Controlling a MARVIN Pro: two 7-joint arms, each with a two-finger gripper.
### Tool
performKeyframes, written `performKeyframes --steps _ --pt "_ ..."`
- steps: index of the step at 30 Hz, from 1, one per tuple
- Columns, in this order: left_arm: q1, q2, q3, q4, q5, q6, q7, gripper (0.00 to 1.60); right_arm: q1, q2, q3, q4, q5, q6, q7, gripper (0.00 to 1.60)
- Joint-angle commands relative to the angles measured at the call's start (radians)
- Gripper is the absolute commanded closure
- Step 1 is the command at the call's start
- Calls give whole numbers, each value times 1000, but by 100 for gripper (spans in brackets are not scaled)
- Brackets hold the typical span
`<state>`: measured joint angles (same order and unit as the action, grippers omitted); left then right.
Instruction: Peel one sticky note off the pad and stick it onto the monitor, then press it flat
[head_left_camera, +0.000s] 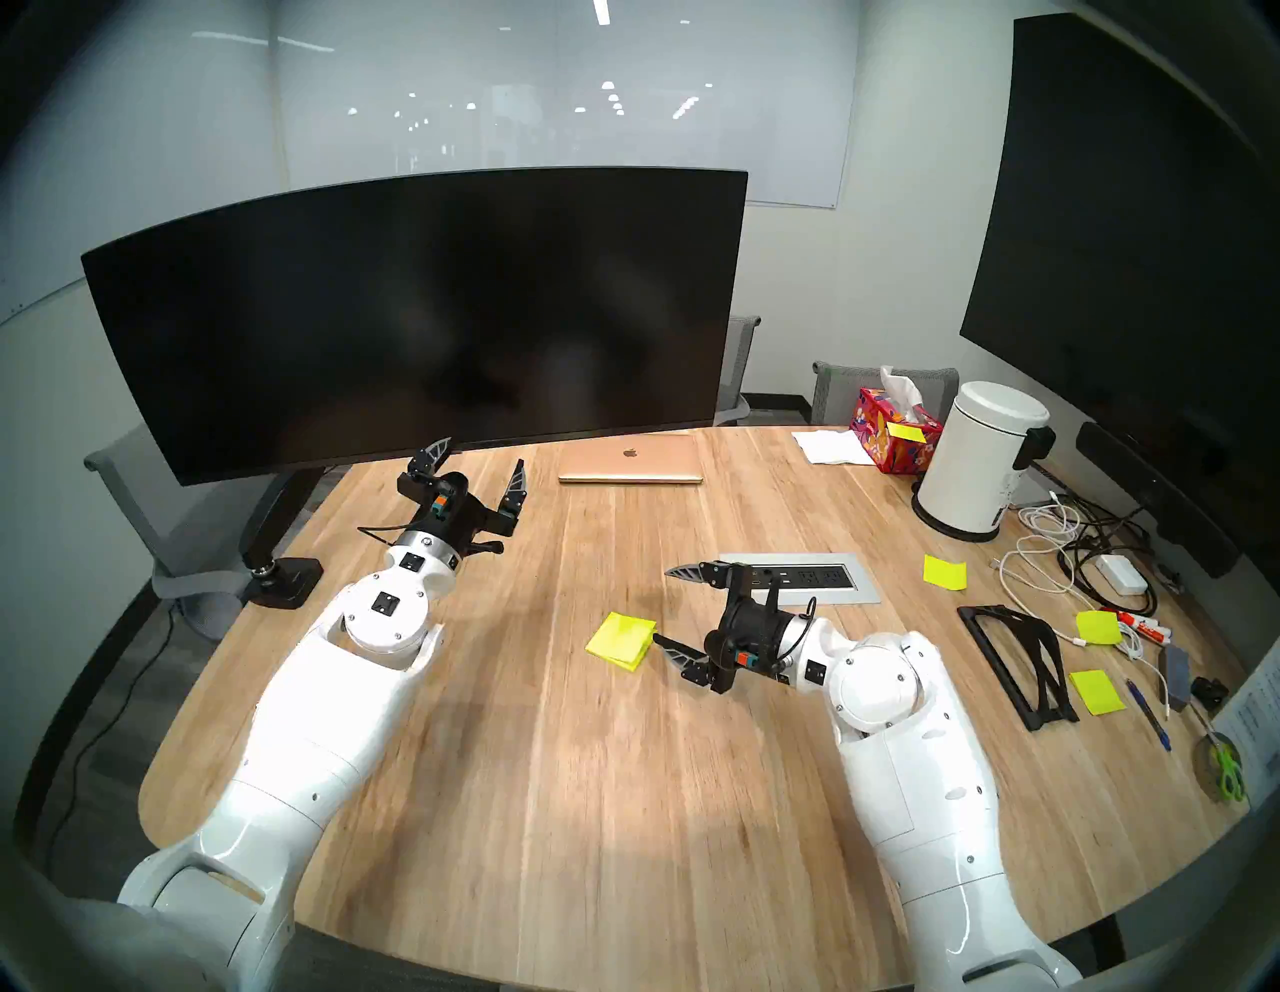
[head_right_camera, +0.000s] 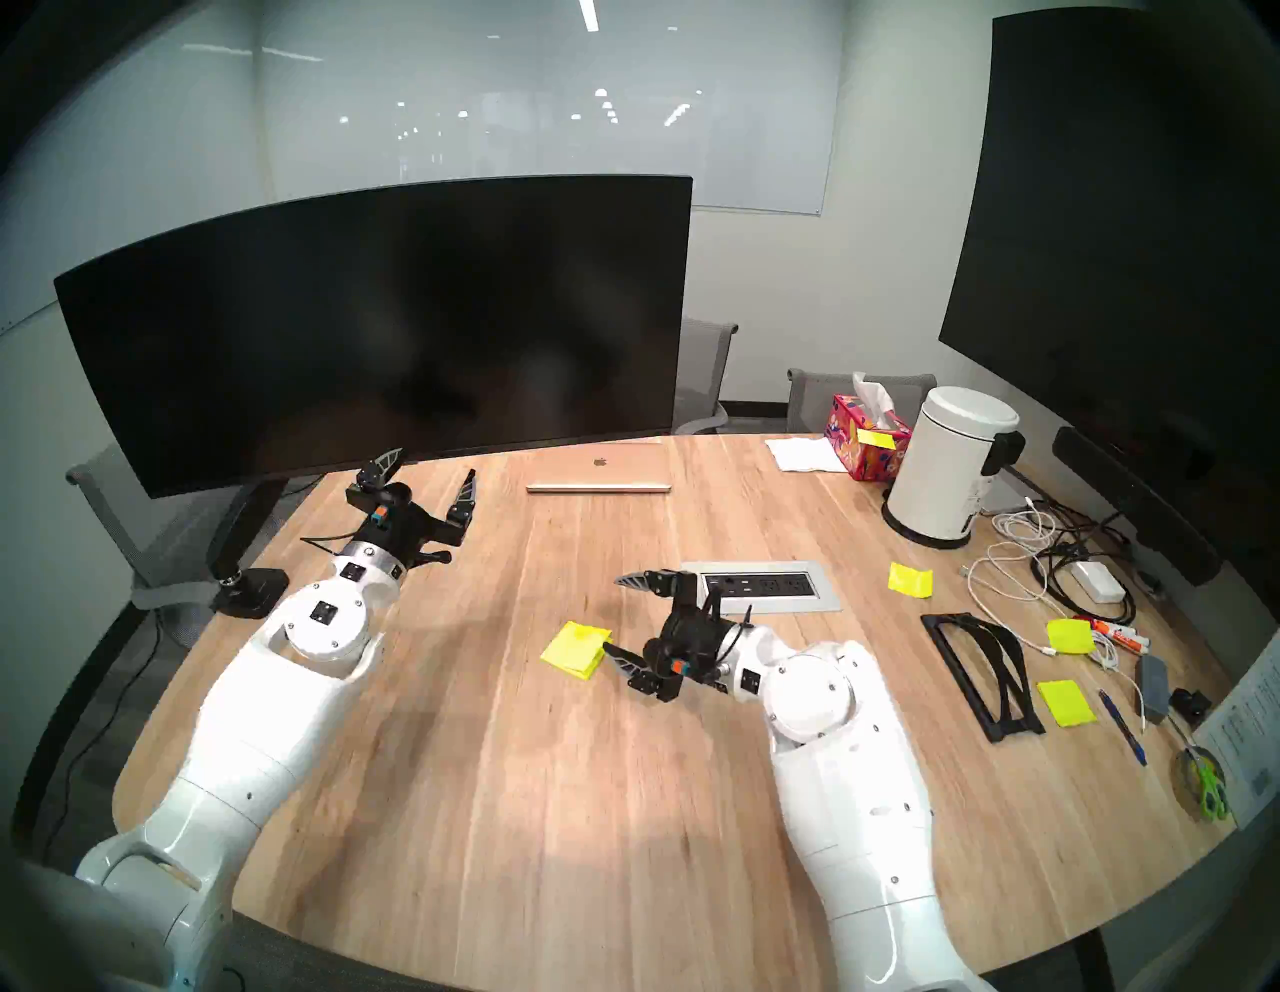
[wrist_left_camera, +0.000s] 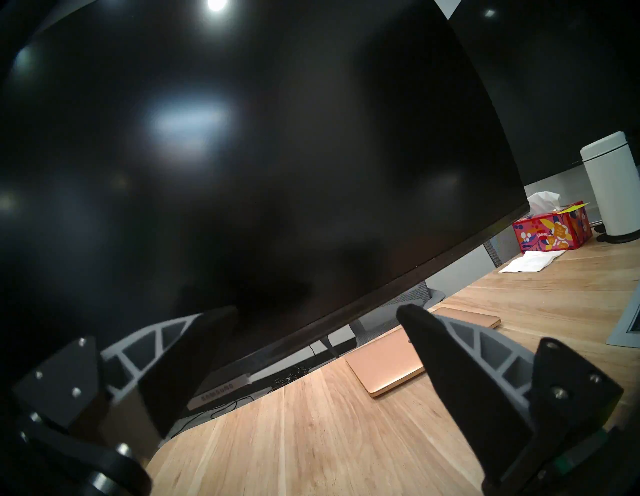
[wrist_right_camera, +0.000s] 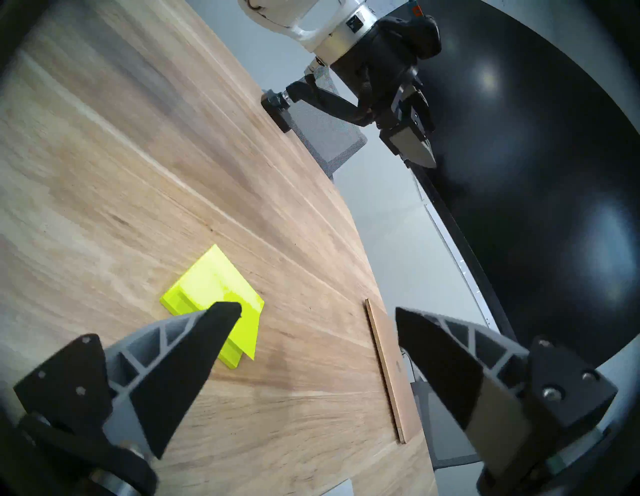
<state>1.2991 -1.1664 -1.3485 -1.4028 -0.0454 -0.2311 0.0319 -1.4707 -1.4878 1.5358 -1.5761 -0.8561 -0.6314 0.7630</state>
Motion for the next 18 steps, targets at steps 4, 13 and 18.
performKeyframes --steps 4,13,18 --pt "-9 -3 0 -13 0 -1 0 0 20 10 -12 -1 -61 -51 -51 0" --pt "-9 -3 0 -13 0 -1 0 0 22 0 -15 -2 -80 -56 -60 9" --pt "-9 -3 0 -13 0 -1 0 0 26 -3 -20 3 -88 -59 -62 4"
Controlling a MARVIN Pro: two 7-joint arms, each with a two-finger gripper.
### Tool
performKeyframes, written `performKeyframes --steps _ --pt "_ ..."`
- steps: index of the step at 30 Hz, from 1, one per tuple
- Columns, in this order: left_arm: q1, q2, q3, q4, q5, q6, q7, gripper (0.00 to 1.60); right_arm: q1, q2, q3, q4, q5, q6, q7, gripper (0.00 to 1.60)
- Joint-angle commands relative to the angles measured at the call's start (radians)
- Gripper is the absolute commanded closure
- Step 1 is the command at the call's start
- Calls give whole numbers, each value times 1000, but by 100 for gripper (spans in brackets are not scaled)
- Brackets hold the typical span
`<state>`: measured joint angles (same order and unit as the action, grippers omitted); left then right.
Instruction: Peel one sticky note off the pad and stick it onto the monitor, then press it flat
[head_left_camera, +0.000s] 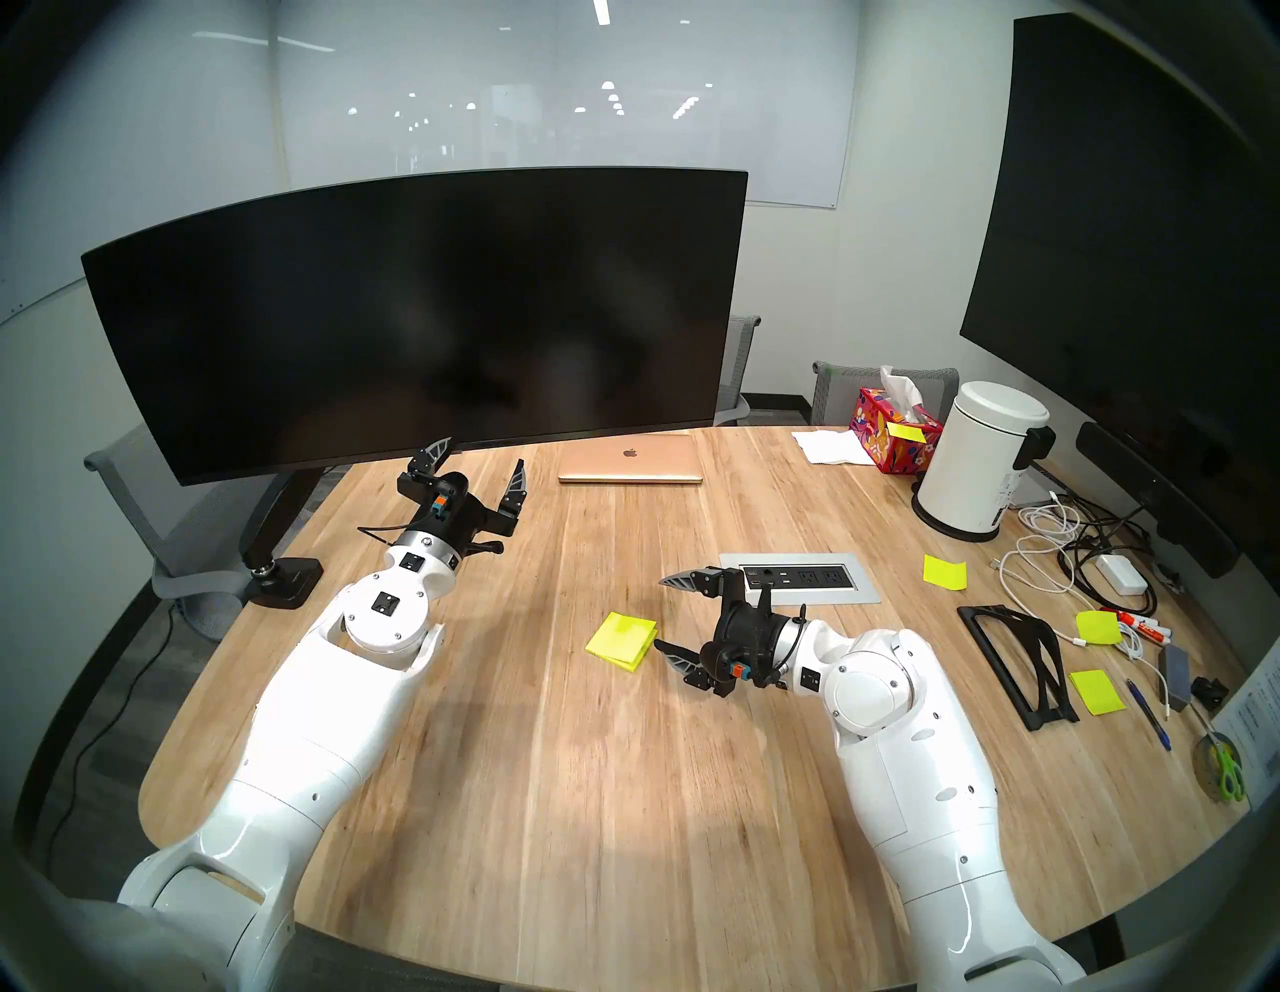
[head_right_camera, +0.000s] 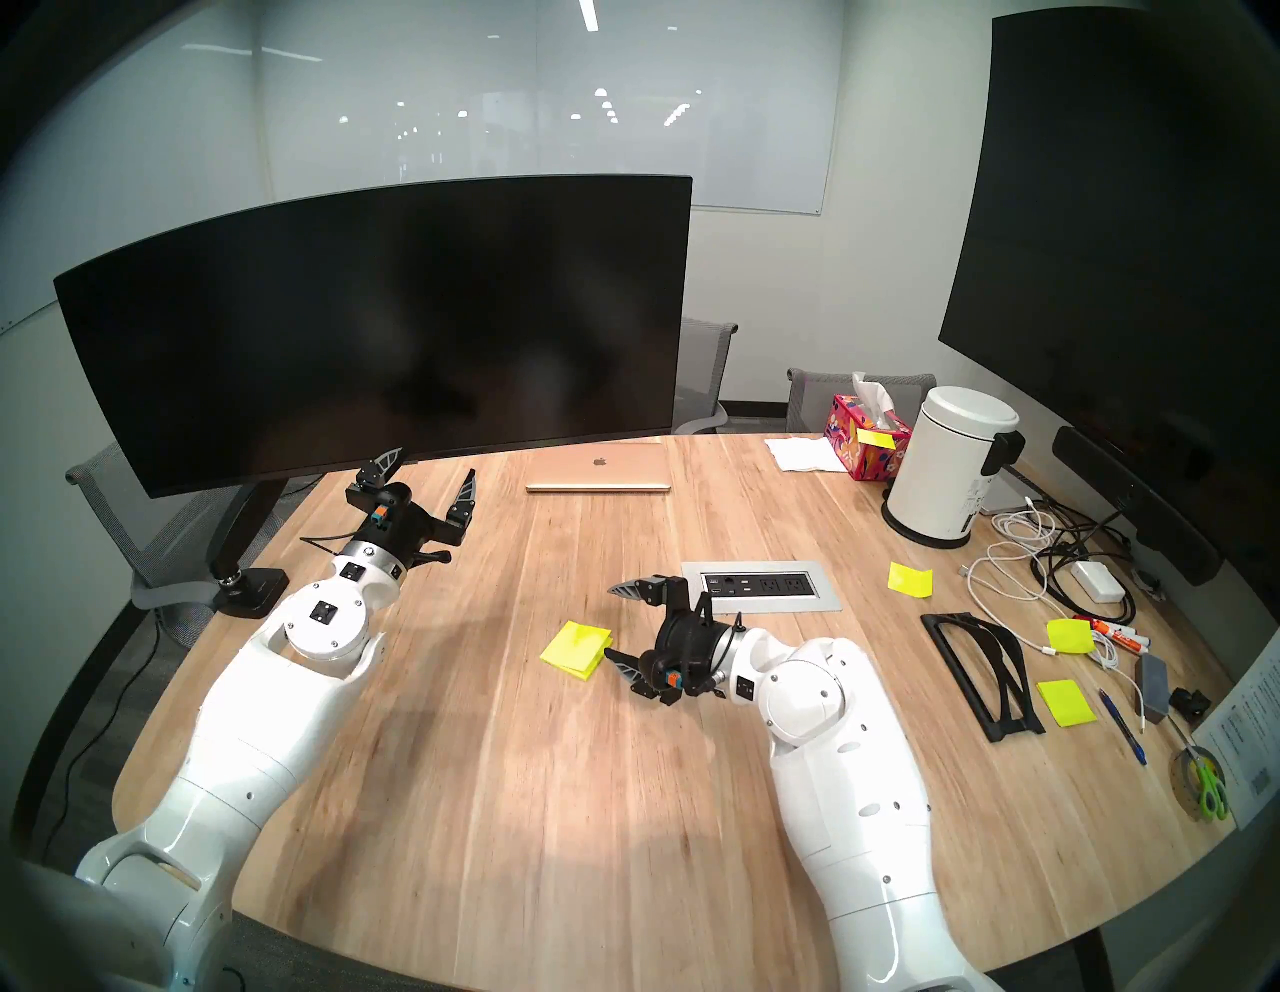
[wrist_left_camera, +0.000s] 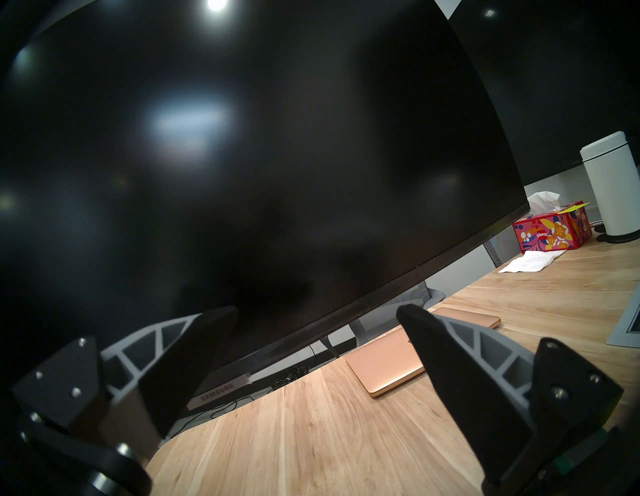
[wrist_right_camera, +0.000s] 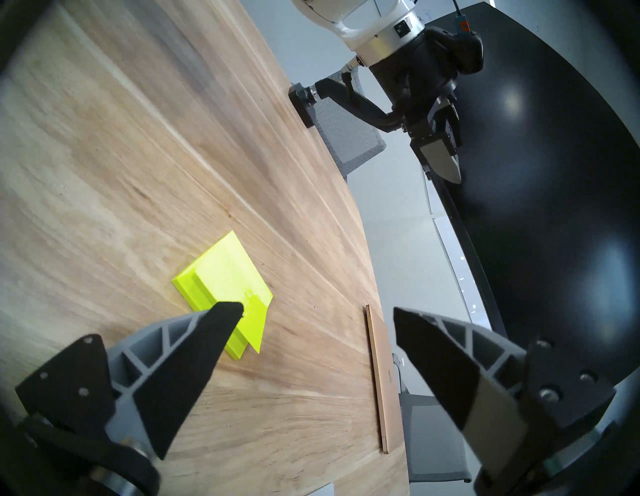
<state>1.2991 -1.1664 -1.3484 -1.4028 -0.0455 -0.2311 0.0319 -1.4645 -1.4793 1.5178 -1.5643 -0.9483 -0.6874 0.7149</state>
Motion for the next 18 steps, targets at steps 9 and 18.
performKeyframes --steps 9,18 --pt "-9 -3 0 -13 0 -1 0 0 27 -3 -19 1 -43 -24 -35 7" --pt "-9 -3 0 -13 0 -1 0 0 42 -12 -21 33 -72 -41 -56 40"
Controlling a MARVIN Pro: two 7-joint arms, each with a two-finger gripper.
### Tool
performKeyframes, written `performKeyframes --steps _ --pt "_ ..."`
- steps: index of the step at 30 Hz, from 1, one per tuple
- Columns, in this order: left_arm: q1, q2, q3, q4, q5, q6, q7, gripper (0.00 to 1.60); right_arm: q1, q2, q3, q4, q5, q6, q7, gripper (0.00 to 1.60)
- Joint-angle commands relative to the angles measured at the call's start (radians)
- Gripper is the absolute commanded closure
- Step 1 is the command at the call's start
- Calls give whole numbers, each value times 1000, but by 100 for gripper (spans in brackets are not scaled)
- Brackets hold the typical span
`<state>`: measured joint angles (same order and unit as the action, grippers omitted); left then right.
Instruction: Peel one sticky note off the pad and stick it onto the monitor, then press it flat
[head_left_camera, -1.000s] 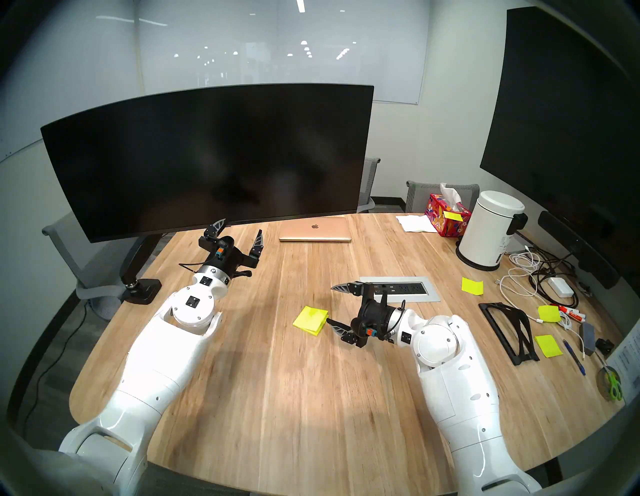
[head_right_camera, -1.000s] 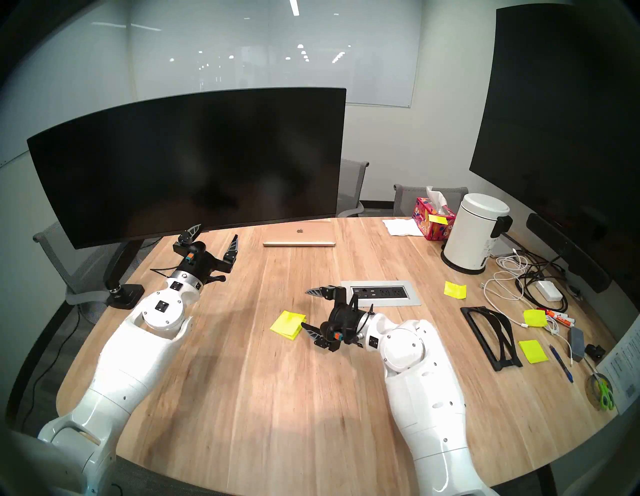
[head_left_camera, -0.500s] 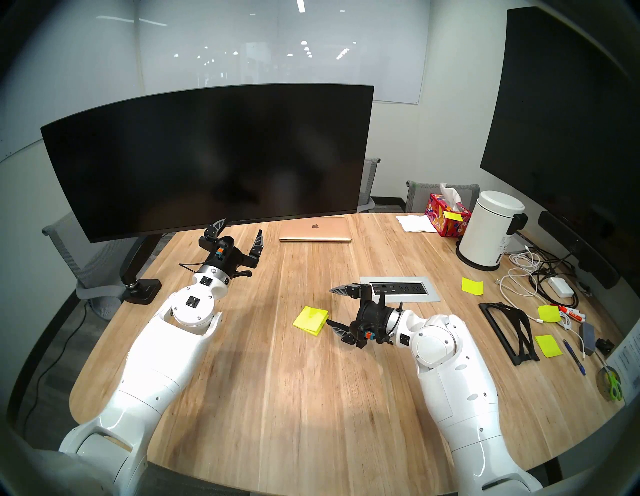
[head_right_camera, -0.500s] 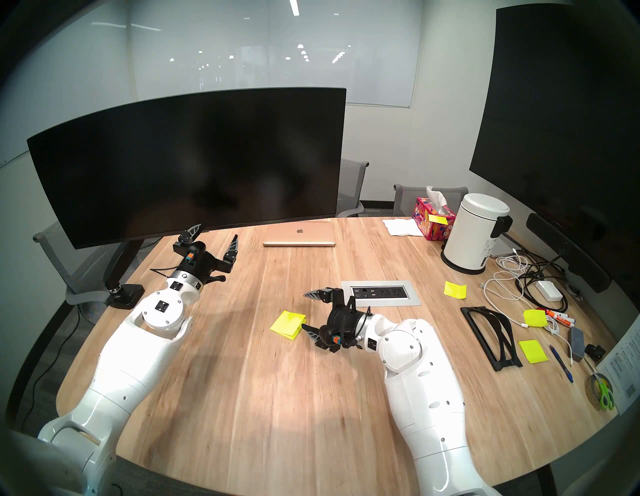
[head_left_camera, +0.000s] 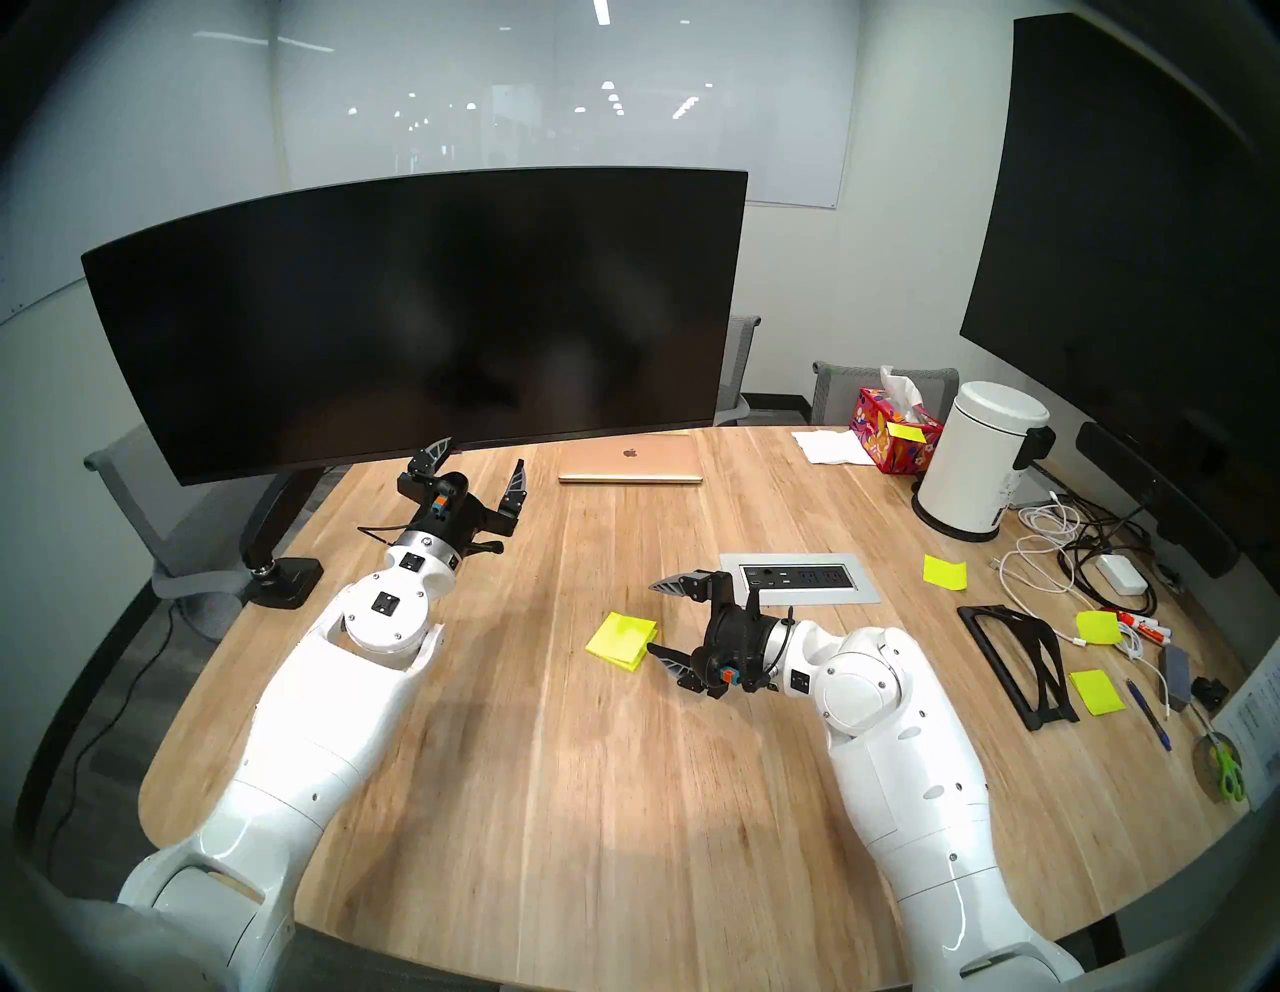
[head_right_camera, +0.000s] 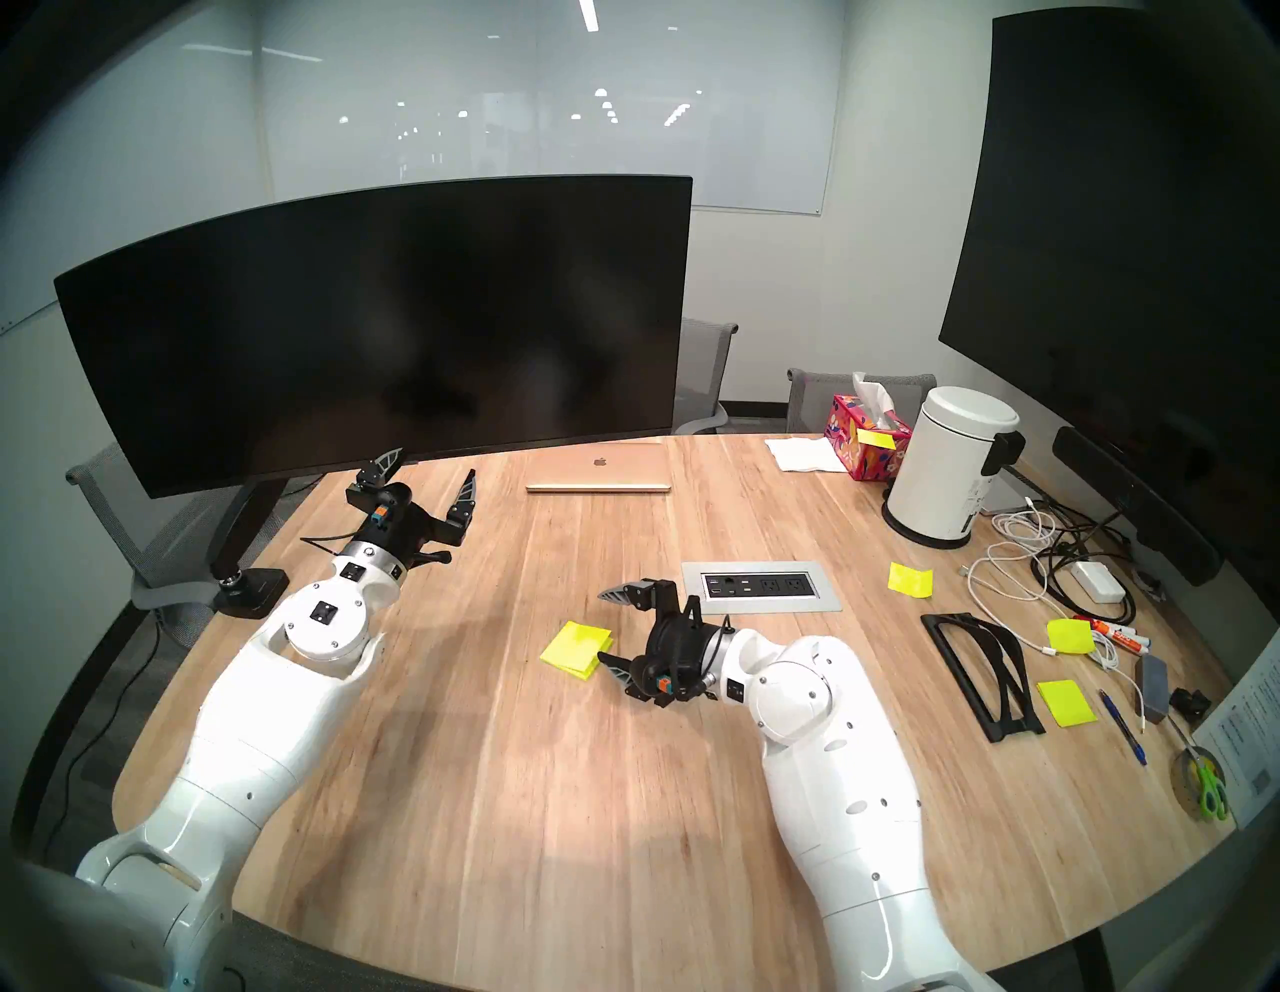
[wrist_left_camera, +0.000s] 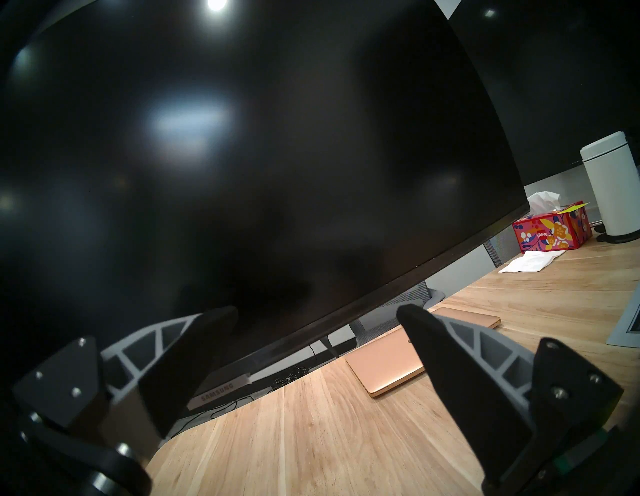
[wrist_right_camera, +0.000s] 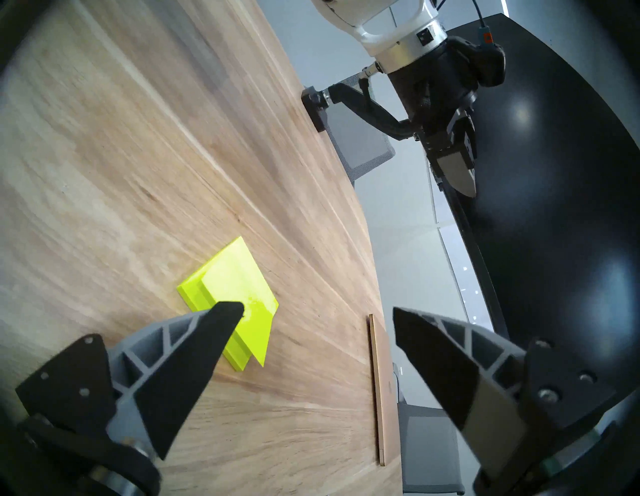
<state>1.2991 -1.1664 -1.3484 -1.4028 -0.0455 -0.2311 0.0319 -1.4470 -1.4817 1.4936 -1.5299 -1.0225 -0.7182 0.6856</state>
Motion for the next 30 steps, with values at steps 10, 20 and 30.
performKeyframes --steps 10,20,30 --pt "-9 -3 0 -13 0 -1 0 0 27 -15 8 7 -6 -16 -36 0" --pt "-9 -3 0 -13 0 -1 0 0 41 -10 5 28 -35 -31 -55 0" --pt "-9 -3 0 -13 0 -1 0 0 50 -12 -2 60 -106 -62 -104 0"
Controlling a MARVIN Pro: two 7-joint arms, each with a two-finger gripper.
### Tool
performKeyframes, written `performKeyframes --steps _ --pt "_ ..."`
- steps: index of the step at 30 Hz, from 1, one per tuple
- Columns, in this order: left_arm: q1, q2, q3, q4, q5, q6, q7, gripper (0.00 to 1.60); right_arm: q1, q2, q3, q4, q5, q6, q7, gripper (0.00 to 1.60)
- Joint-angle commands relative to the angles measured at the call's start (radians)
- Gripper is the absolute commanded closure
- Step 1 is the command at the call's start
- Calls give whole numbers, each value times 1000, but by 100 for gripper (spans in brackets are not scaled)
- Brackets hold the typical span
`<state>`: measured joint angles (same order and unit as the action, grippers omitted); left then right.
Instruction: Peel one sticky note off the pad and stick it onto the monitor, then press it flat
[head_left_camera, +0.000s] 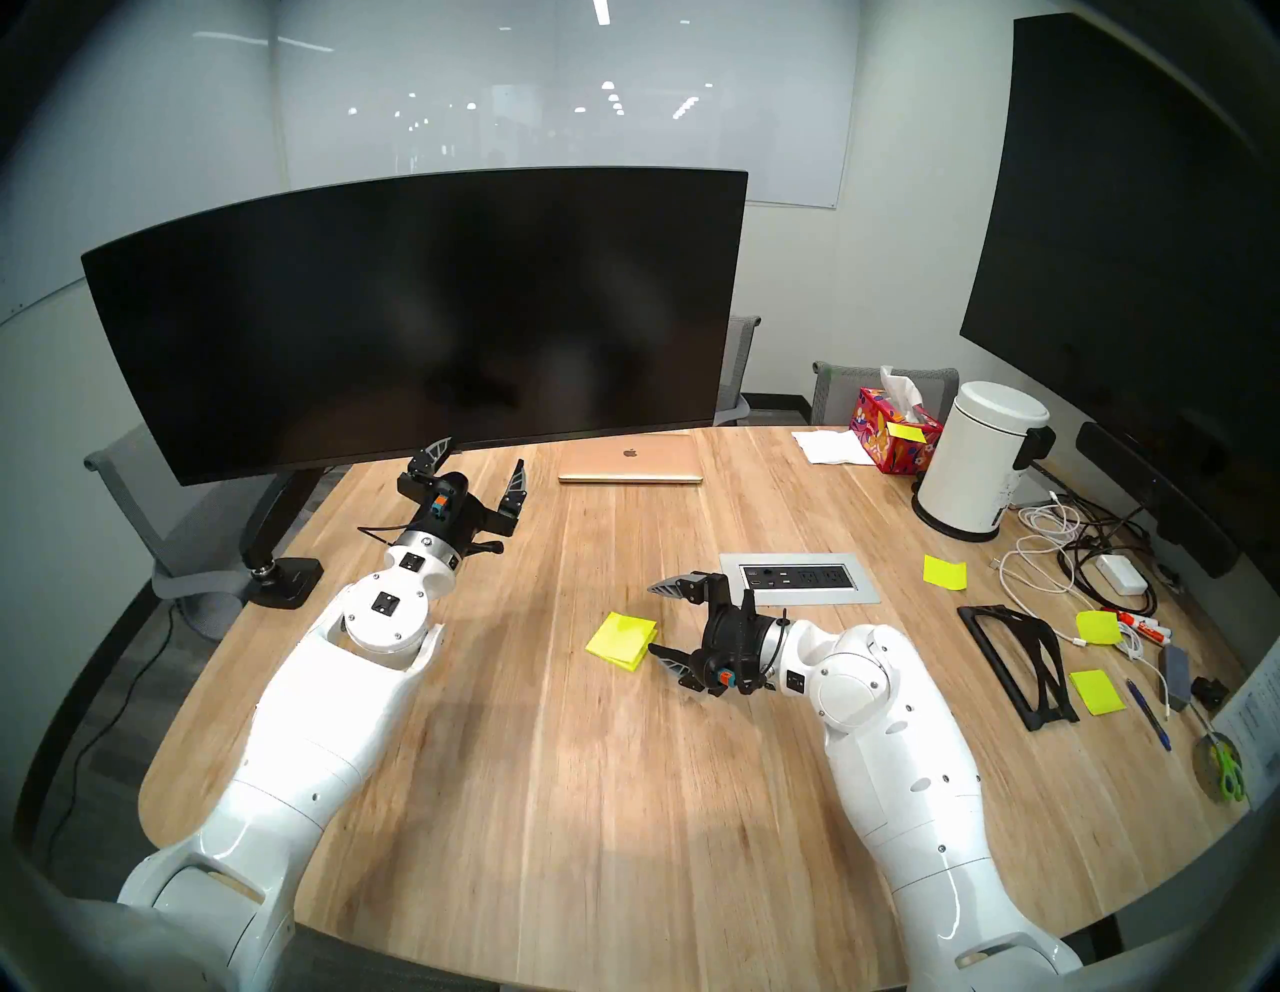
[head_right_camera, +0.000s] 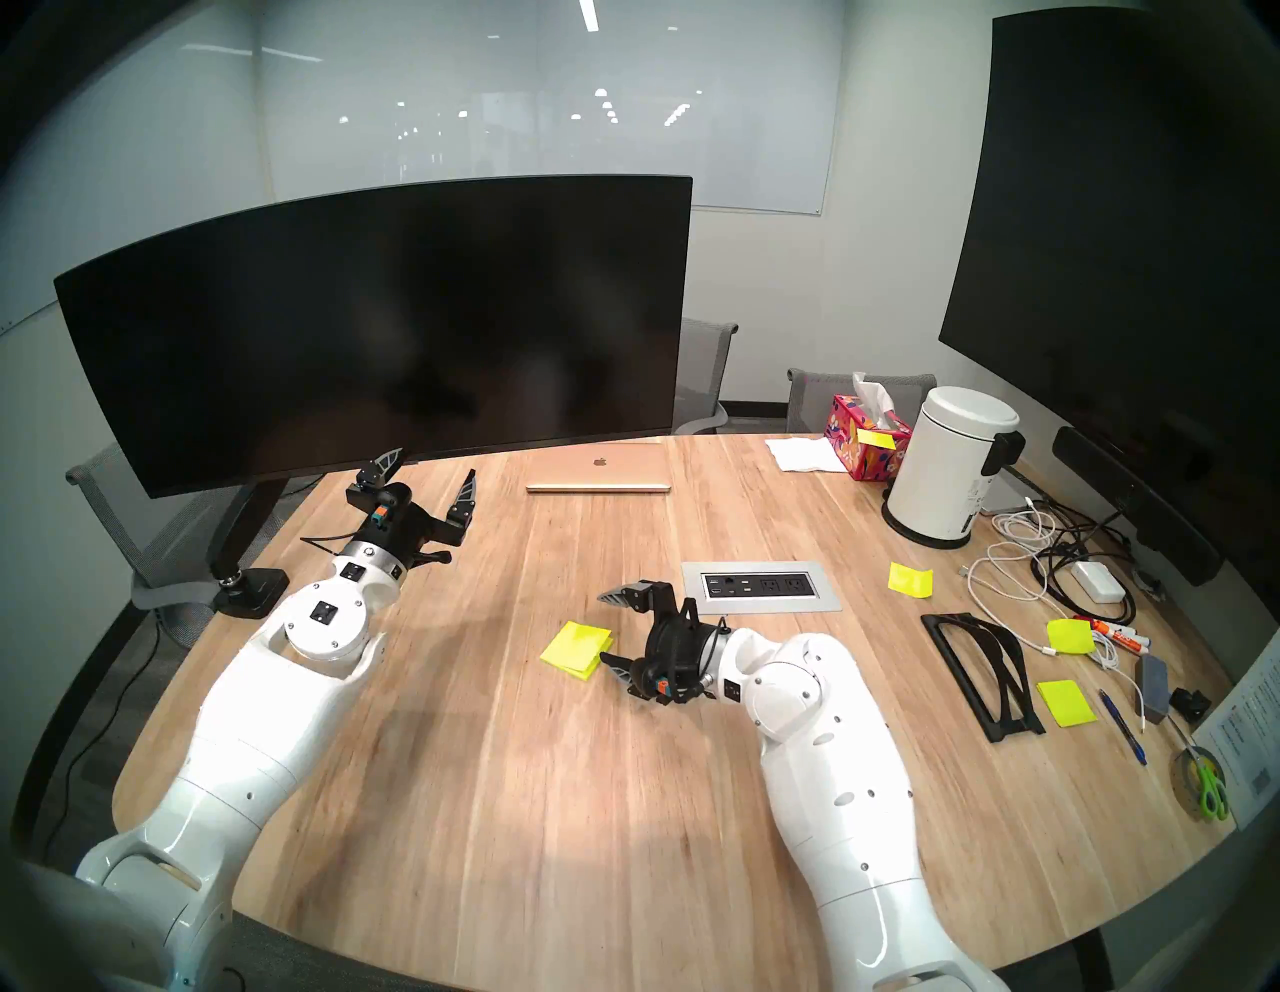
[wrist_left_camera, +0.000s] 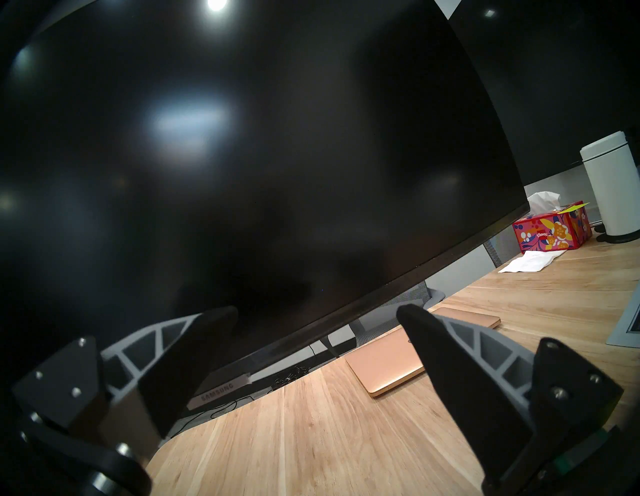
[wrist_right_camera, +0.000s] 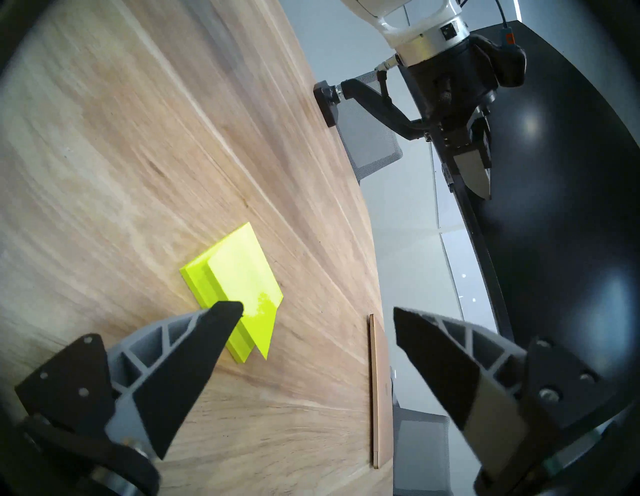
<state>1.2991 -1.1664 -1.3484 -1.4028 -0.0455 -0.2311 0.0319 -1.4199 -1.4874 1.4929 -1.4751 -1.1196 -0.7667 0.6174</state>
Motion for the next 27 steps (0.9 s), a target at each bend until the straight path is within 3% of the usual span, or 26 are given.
performKeyframes --steps 1,7,8,27 --pt "-9 -3 0 -13 0 -1 0 0 24 -7 -2 8 -13 -15 -40 0" --pt "-9 -3 0 -13 0 -1 0 0 29 -9 -8 24 -45 -29 -72 0" --pt "-9 -3 0 -13 0 -1 0 0 33 -3 -17 30 -77 -40 -96 0" --pt "-9 -3 0 -13 0 -1 0 0 67 -35 -22 92 -118 -44 -140 0"
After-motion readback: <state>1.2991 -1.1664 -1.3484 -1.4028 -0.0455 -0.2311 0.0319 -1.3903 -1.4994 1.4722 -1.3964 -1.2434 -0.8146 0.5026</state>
